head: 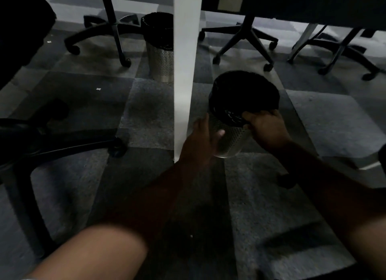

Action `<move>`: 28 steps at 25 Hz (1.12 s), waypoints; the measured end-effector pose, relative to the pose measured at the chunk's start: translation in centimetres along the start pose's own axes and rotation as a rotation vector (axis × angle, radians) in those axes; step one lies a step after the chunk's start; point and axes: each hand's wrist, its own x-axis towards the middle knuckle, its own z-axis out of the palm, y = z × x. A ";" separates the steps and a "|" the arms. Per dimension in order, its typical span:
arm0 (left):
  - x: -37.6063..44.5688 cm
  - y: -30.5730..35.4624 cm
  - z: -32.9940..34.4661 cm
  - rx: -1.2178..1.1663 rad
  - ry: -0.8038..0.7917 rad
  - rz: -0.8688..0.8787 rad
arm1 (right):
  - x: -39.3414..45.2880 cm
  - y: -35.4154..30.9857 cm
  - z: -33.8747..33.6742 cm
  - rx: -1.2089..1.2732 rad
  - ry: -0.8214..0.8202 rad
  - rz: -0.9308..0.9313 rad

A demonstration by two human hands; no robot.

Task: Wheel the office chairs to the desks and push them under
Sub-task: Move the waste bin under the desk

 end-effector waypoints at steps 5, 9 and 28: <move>0.3 2.1 -2.0 -0.039 0.001 -0.113 | -7.3 -2.2 -4.5 -0.014 0.195 -0.123; -0.6 2.9 -4.9 -0.002 -0.091 -0.175 | -13.1 -3.9 -6.4 0.007 0.182 -0.243; -12.2 -10.4 -18.6 0.218 -0.078 -0.363 | -10.8 -19.5 -7.2 0.158 0.086 -0.715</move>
